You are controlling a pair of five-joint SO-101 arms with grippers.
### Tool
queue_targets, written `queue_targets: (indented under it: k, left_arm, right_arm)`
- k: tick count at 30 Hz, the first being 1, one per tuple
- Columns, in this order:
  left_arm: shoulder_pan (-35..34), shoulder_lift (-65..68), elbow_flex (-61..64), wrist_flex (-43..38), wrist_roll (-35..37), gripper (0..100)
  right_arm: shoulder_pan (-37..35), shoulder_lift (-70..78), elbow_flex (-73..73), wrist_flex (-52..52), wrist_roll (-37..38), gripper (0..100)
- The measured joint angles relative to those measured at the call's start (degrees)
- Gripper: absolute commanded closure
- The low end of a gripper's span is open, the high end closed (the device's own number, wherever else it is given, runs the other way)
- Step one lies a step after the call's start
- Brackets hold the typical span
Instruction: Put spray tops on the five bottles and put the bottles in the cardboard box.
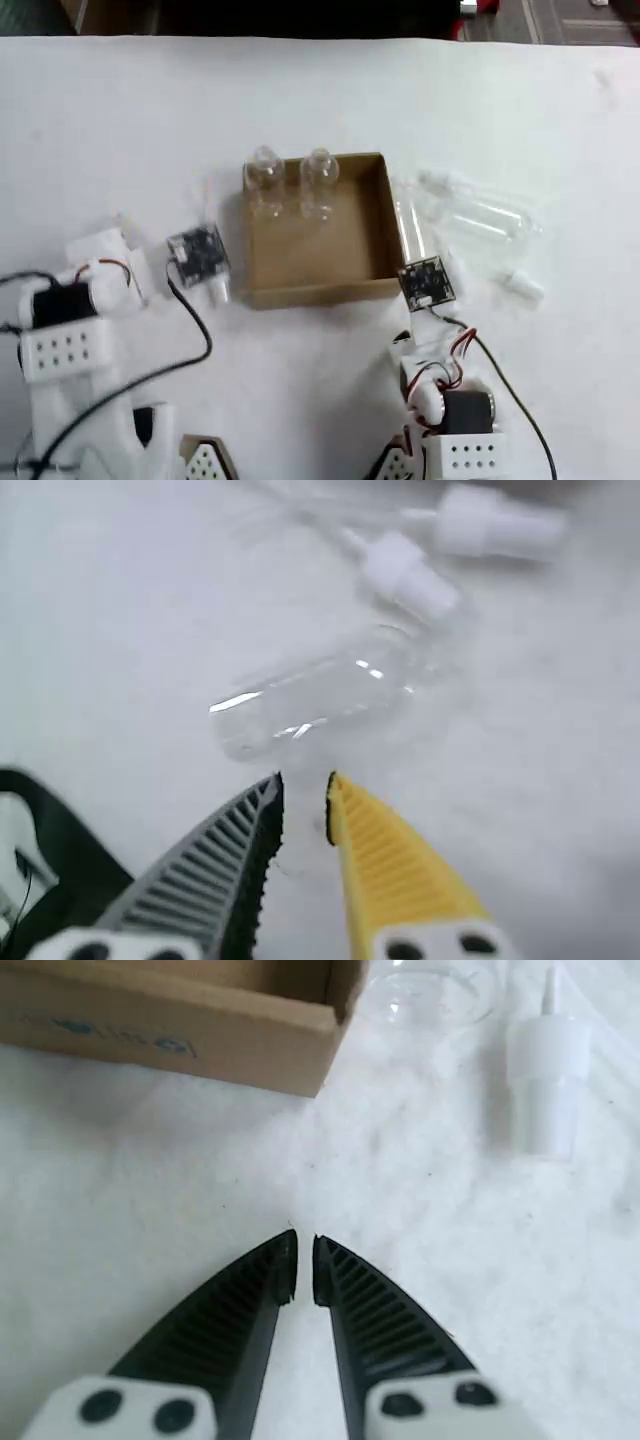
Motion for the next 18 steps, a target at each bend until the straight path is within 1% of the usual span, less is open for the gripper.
queue_targets:
  k: [2,4,6,9,12,14,18]
  left_arm:
    - [0.09,5.1,-3.96,5.98,-5.8,93]
    - [2.29,9.49,-7.3,11.52,-6.86,90]
    - [5.71,12.75,-8.53,14.33,-6.15,86]
    - [11.34,15.56,-8.7,14.07,-3.52,84]
    - [15.74,16.53,-7.12,10.81,-3.34,83]
    - [17.32,16.62,-6.07,9.05,-5.98,83]
    - [17.05,16.62,-5.63,6.33,-12.92,83]
  right_arm:
    - [0.0,0.0,0.0,0.0,0.0,98.2]
    - [0.0,0.0,0.0,0.0,0.0,98.2]
    - [0.0,0.0,0.0,0.0,0.0,98.2]
    - [0.0,0.0,0.0,0.0,0.0,98.2]
    - [0.0,0.0,0.0,0.0,0.0,98.2]
    - [0.0,0.0,0.0,0.0,0.0,98.2]
    - [0.0,0.0,0.0,0.0,0.0,98.2]
